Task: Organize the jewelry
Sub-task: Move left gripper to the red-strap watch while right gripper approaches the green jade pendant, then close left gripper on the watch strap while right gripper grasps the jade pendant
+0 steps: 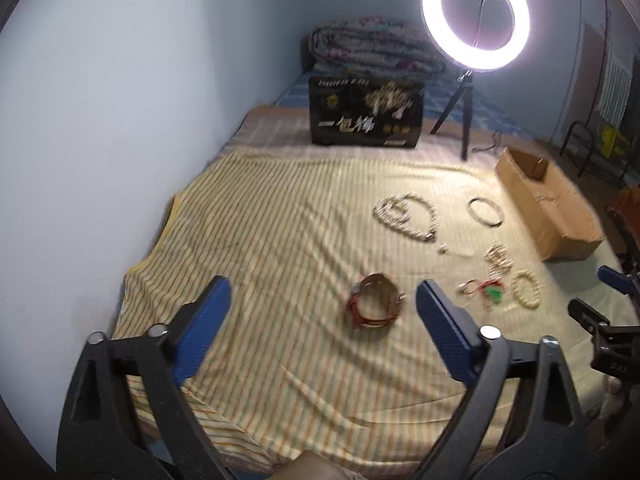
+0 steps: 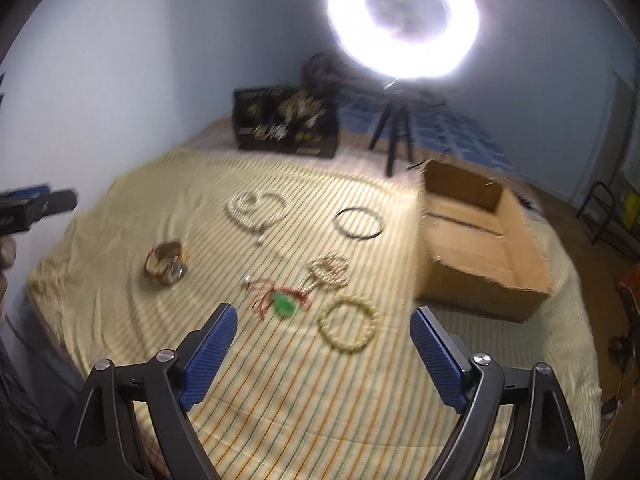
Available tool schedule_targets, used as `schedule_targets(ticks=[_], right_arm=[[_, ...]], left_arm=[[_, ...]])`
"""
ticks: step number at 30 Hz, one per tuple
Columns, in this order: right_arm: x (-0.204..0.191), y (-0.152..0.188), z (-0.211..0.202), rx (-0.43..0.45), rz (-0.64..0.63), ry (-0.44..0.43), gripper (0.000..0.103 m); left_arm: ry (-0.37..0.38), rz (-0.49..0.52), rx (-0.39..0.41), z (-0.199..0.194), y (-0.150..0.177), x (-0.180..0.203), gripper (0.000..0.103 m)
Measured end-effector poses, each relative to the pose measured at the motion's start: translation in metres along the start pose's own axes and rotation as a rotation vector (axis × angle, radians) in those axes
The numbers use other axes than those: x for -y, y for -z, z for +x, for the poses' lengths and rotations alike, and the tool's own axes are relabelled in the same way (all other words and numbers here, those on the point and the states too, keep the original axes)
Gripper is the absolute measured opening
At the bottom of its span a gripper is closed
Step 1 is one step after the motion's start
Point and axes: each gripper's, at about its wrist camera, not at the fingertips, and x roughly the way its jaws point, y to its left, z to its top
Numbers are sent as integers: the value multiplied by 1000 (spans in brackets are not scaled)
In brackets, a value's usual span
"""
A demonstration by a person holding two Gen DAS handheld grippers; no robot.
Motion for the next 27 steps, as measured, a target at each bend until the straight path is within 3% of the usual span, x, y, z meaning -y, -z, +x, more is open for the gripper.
schedule_targets(ticks=[4, 8, 12, 23, 27], right_arm=[[-10, 1, 21, -95, -45, -80, 78], [-16, 7, 45, -180, -114, -126, 69], [-18, 9, 68, -249, -156, -147, 55], [-14, -3, 104, -302, -154, -218, 45], [-19, -3, 114, -323, -178, -213, 44]], left_arm=[[61, -45, -134, 38, 5, -3, 71], [87, -75, -209, 61, 9, -3, 60], [89, -64, -238, 75, 9, 3, 57], [138, -143, -329, 111, 6, -3, 56], [134, -150, -365, 125, 7, -3, 49]])
